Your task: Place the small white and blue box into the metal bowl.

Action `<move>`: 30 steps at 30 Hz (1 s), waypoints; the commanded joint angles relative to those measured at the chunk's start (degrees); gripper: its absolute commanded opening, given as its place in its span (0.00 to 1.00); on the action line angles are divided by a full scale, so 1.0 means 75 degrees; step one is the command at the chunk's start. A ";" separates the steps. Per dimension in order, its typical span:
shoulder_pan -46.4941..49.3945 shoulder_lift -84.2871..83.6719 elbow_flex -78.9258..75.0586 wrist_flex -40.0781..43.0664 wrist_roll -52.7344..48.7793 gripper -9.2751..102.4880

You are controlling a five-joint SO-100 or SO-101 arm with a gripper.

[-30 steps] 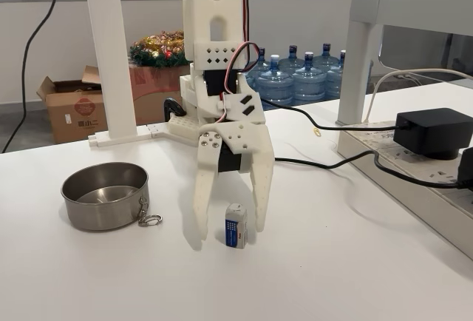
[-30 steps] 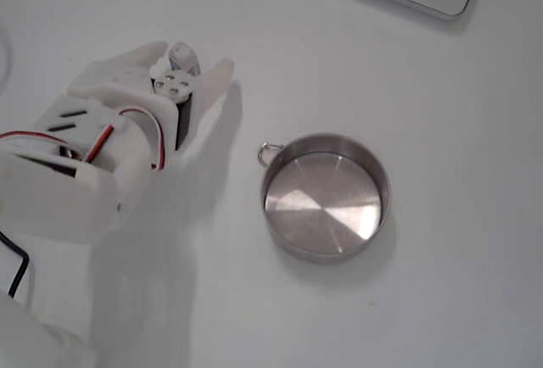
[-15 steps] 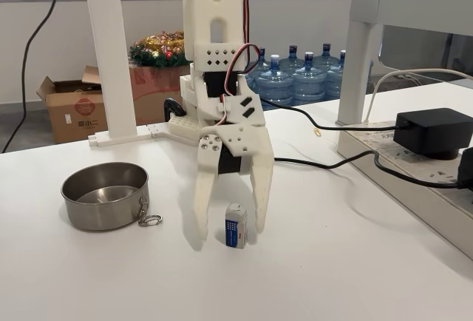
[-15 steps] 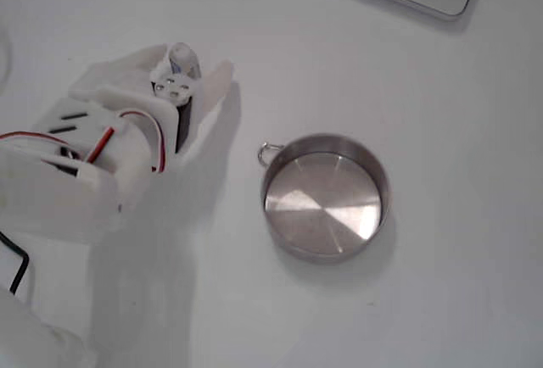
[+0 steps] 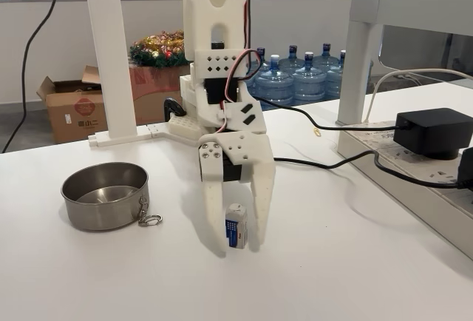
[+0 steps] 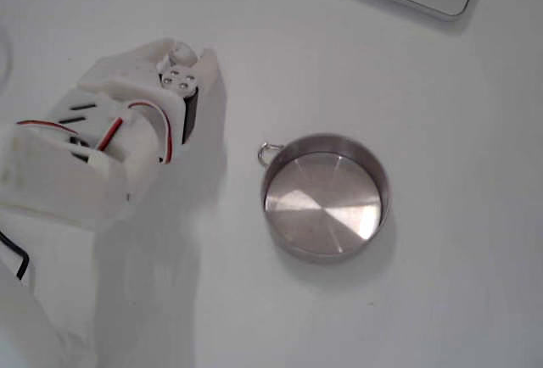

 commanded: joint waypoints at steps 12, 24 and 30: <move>0.0352 0.0094 -0.0129 -0.0094 -0.0012 0.10; 0.0551 0.0797 0.0187 0.0000 -0.0012 0.05; 0.0949 0.2648 0.1184 0.0000 -0.0035 0.05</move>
